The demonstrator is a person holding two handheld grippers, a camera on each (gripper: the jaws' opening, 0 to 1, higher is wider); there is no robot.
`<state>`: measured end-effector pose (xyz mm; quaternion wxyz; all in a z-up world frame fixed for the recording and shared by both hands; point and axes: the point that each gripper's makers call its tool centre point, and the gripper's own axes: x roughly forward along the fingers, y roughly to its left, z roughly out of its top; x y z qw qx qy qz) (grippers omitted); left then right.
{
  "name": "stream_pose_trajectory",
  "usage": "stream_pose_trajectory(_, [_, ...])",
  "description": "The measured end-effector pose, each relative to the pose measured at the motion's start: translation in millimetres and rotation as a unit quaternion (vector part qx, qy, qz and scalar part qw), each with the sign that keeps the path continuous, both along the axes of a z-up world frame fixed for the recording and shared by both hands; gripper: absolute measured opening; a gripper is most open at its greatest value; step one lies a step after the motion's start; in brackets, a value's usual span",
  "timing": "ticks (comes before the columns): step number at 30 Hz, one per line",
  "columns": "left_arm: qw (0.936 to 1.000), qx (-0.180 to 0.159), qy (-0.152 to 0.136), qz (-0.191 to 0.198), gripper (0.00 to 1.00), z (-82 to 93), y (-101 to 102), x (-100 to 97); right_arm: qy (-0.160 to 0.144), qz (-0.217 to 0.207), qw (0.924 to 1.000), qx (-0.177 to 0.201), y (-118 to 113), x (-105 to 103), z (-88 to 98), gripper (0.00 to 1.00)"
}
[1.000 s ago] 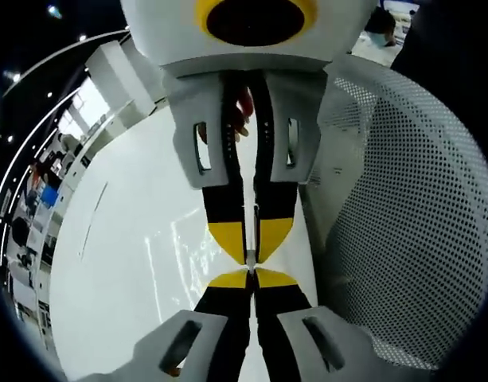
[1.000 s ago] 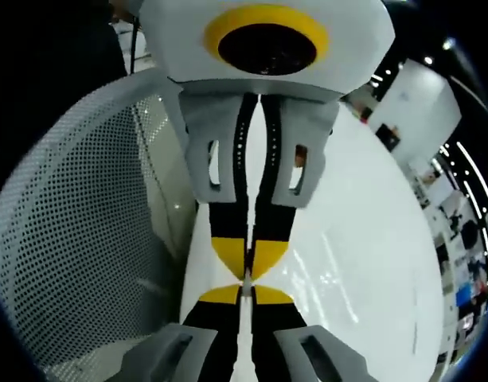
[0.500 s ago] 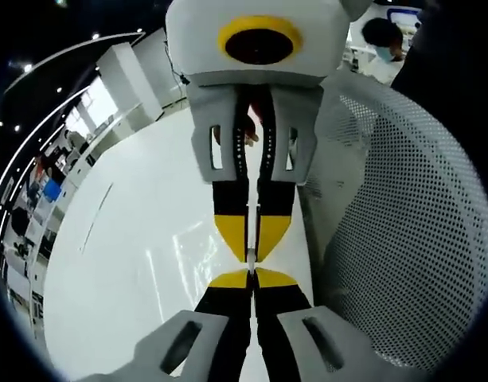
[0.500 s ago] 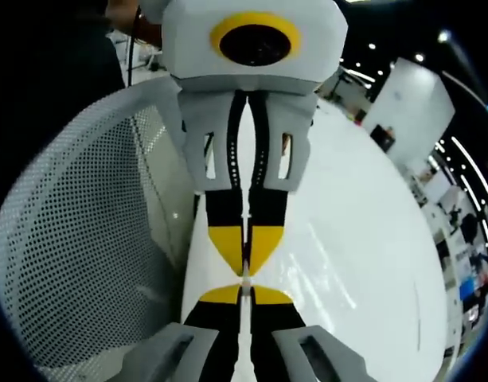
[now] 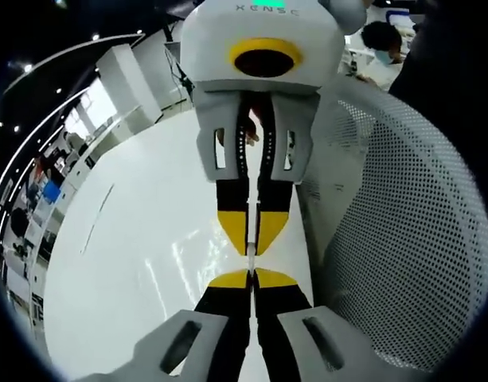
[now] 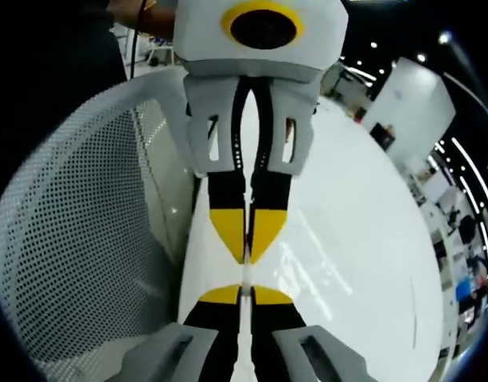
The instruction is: Open the resealable bag by pulling the two sides of the seal apart until the entire bag opening is separated and visibly accessible.
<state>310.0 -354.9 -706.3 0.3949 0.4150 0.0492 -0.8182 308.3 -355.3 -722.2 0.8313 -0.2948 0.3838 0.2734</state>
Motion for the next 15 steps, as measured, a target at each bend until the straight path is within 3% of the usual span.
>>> stream_pose_trajectory(4, [0.9998, 0.000, 0.010, 0.015, 0.00, 1.0, 0, 0.4, -0.002, -0.006, 0.9999, 0.009, 4, 2, 1.3, 0.00])
stream_pose_trajectory(15, [0.9999, 0.002, -0.014, 0.002, 0.01, 0.0, -1, -6.0, -0.005, -0.007, 0.9999, 0.012, 11, 4, 2.6, 0.00])
